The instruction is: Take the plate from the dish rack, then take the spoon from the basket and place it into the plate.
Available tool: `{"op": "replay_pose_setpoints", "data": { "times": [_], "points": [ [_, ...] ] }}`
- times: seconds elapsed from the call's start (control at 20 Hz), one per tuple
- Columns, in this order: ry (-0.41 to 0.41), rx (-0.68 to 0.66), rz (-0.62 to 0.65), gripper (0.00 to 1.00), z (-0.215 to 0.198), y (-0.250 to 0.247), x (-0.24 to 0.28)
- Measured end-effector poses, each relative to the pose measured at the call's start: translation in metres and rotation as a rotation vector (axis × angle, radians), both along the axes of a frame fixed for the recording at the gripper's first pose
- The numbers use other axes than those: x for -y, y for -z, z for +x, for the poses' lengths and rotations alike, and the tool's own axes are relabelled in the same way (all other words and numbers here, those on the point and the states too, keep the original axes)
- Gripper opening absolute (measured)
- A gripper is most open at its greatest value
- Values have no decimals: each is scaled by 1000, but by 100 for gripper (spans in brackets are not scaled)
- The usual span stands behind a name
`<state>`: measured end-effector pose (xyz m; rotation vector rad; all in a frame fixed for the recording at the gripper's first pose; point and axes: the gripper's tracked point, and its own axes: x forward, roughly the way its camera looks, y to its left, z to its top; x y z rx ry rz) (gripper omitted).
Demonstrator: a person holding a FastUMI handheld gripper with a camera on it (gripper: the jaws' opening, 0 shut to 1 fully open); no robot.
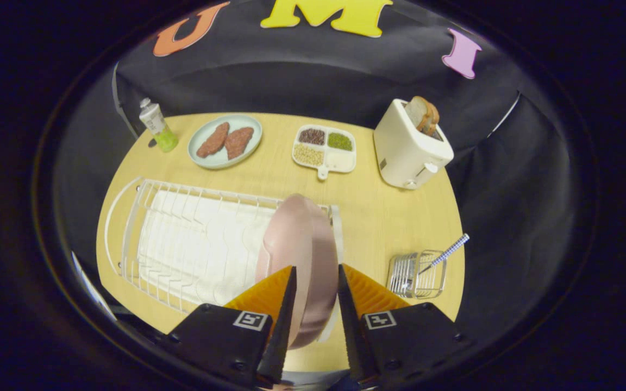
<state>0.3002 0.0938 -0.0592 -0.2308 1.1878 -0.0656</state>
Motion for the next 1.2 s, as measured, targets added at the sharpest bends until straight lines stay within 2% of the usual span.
{"op": "replay_pose_setpoints", "data": {
  "times": [0.2, 0.3, 0.65, 0.75, 1.05, 1.2],
  "points": [
    [81, 6, -44, 31, 3, 1, 7],
    [84, 28, -74, 27, 2, -3, 5],
    [125, 135, -176, 26, 2, -21, -1],
    [158, 183, -200, 26, 4, -31, 5],
    [196, 338, -204, 25, -7, -71, 9],
    [178, 385, -160, 25, -24, -89, 11]
  ]
}}
